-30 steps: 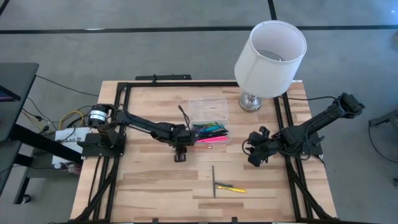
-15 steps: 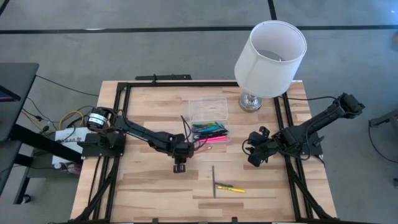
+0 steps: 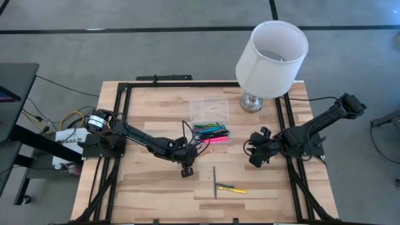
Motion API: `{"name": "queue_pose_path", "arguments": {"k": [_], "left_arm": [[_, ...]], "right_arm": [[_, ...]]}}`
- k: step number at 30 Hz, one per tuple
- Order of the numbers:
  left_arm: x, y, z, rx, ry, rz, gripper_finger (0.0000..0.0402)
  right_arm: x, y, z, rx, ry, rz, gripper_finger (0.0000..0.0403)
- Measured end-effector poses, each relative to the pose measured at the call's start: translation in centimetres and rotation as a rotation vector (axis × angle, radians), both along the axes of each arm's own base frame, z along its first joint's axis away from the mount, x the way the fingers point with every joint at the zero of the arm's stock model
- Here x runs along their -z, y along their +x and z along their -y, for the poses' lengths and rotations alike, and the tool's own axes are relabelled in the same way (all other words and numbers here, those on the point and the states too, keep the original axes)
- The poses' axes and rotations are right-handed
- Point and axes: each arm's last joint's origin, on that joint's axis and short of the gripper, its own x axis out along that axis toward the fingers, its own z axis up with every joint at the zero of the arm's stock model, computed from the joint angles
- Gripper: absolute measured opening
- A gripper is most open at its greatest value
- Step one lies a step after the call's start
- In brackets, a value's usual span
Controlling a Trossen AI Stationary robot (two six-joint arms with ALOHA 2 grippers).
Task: Pick & place school supplies into a supply box
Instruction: Put the yellow pencil into the transparent supply box
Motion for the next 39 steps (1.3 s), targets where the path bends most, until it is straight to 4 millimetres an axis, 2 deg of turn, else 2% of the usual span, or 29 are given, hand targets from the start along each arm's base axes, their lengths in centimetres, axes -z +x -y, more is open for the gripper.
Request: {"name": "queue_pose_path", "arguments": {"k": [6, 11, 15, 18, 23, 30, 39], "left_arm": [[-0.2, 0.3, 0.0, -0.035, 0.053, 0.054, 0.0104], [-0.6, 0.9, -0.9, -0.073, 0.074, 0.112, 0.0104], [-0.5, 2.3, -1.4, -0.09, 0.065, 0.181, 0.0104], [0.0, 3.7, -1.1, -0.068, 0.083, 0.16, 0.0104], [0.2, 4.8, -1.0, -0.06, 0.141, 0.093, 0.0104], [0.8, 4.7, -1.6, -0.028, 0.122, -0.007, 0.0104], [1.6, 4.4, -1.4, -0.03, 0.051, -0.079, 0.0098]], "right_arm": [[0.0, 0.0, 0.0, 0.0, 0.002, 0.003, 0.0124], [-0.1, 0.1, 0.0, 0.002, 0.003, 0.015, 0.0124], [-0.1, 0.1, 0.0, 0.005, -0.005, 0.019, 0.0124], [-0.1, 0.1, 0.0, 0.006, -0.007, 0.019, 0.0124], [-0.1, 0.1, 0.0, 0.003, -0.001, 0.016, 0.0124], [-0.1, 0.1, 0.0, -0.012, -0.008, 0.009, 0.0124], [-0.1, 0.1, 0.1, -0.022, -0.043, 0.012, 0.0124]]}}
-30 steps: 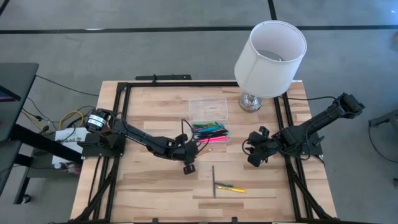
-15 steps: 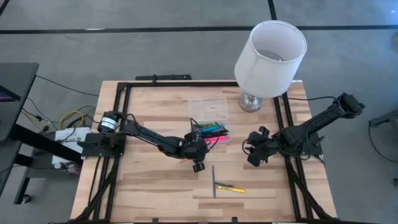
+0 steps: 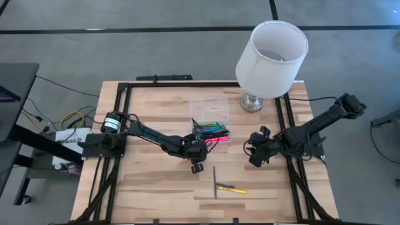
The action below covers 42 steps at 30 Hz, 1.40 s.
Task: Pick & place school supplies into a supply box
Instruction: Put the yellow pencil into the transparent supply box
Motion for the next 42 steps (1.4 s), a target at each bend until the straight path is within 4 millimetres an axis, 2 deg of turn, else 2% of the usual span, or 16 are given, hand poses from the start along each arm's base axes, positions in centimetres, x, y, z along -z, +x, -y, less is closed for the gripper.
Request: {"name": "queue_pose_path", "arguments": {"k": [8, 13, 20, 27, 42], "left_arm": [[-0.1, -0.3, 0.2, 0.08, -0.014, -0.062, 0.0042], [-0.1, -0.7, 0.4, 0.164, -0.049, -0.122, 0.0023], [0.1, -1.5, 1.0, 0.241, -0.097, -0.206, 0.0029], [0.2, -1.8, 1.2, 0.253, -0.121, -0.23, 0.0044], [0.1, -2.1, 1.4, 0.264, -0.154, -0.276, 0.0045]], "right_arm": [[0.0, 0.0, 0.0, 0.002, -0.019, 0.006, 0.0124], [0.0, 0.0, 0.1, 0.002, -0.02, 0.006, 0.0124], [0.0, 0.0, 0.1, 0.002, -0.02, 0.005, 0.0124], [0.0, 0.0, 0.1, 0.002, -0.02, 0.005, 0.0124], [0.0, 0.0, 0.0, -0.001, -0.012, 0.002, 0.0124]]}}
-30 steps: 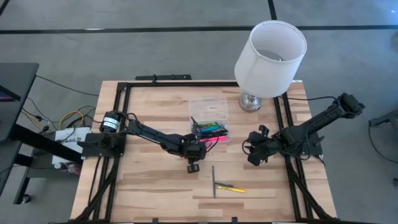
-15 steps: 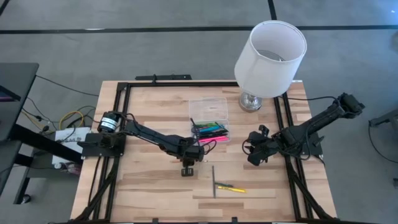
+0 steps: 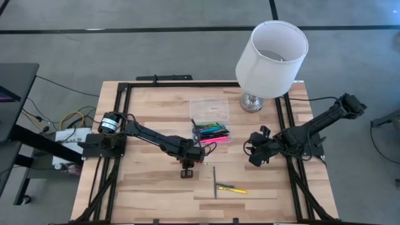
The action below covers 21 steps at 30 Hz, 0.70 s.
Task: Pick & place school supplies into a supply box
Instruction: Put the yellow pencil into the transparent supply box
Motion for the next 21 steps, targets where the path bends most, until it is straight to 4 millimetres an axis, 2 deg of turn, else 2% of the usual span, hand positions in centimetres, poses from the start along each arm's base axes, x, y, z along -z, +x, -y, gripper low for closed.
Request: {"name": "queue_pose_path", "arguments": {"k": [9, 15, 21], "left_arm": [[-0.42, 0.12, 0.03, 0.015, 0.01, -0.014, 0.0043], [-0.42, 0.13, 0.02, 0.0, 0.016, -0.014, 0.0009], [-0.46, 0.22, 0.03, -0.061, 0.007, -0.013, 0.0013]], "right_arm": [[0.0, 0.0, 0.0, 0.0, 0.0, 0.0, 0.0124], [0.0, 0.0, 0.01, 0.001, -0.002, 0.001, 0.0124], [0.0, 0.0, 0.01, 0.001, -0.002, 0.002, 0.0124]]}}
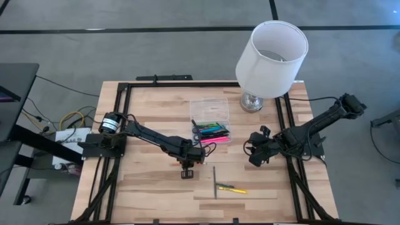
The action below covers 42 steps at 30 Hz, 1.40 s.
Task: Pick & place school supplies into a supply box
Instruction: Put the yellow pencil into the transparent supply box
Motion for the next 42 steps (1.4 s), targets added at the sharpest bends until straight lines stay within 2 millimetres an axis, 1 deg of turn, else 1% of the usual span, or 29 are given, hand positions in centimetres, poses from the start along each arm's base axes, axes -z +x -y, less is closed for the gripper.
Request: {"name": "queue_pose_path", "arguments": {"k": [7, 11, 18, 20, 24, 28, 32, 36, 38, 42], "left_arm": [[-1.5, 1.3, 0.2, -0.015, 0.015, 0.039, 0.0003], [-3.2, 2.5, 0.2, -0.022, 0.017, 0.099, 0.0002], [-5.6, 3.8, -0.4, -0.033, 0.019, 0.16, 0.0002], [-6.3, 4.1, -0.6, -0.035, 0.035, 0.179, 0.0002], [-7.2, 4.1, -1.3, -0.056, 0.143, 0.167, 0.0001], [-7.1, 3.4, -1.9, -0.037, 0.238, 0.087, 0.0001], [-6.6, 2.0, -2.3, 0.02, 0.332, -0.045, 0.0], [-4.9, 0.6, -2.6, 0.046, 0.356, -0.14, 0.0008], [-4.0, 0.1, -2.8, 0.046, 0.345, -0.158, 0.0021], [-2.5, -0.3, -3.2, 0.035, 0.321, -0.151, 0.0053]], "right_arm": [[0.0, 0.0, 0.0, 0.002, -0.003, 0.002, 0.0124], [0.0, 0.0, 0.0, 0.002, -0.004, 0.003, 0.0124], [0.0, 0.0, 0.0, 0.003, -0.005, 0.004, 0.0124], [0.0, 0.0, 0.0, 0.003, -0.004, 0.004, 0.0124], [0.0, 0.0, 0.0, 0.004, -0.003, 0.006, 0.0124], [0.0, 0.0, 0.0, 0.009, 0.002, 0.009, 0.0124], [0.0, 0.0, 0.0, 0.009, 0.002, 0.009, 0.0124], [0.0, 0.0, 0.0, 0.009, 0.003, 0.01, 0.0124], [0.0, 0.1, 0.0, 0.009, 0.004, 0.011, 0.0124], [0.0, 0.1, 0.0, 0.009, 0.005, 0.012, 0.0124]]}}
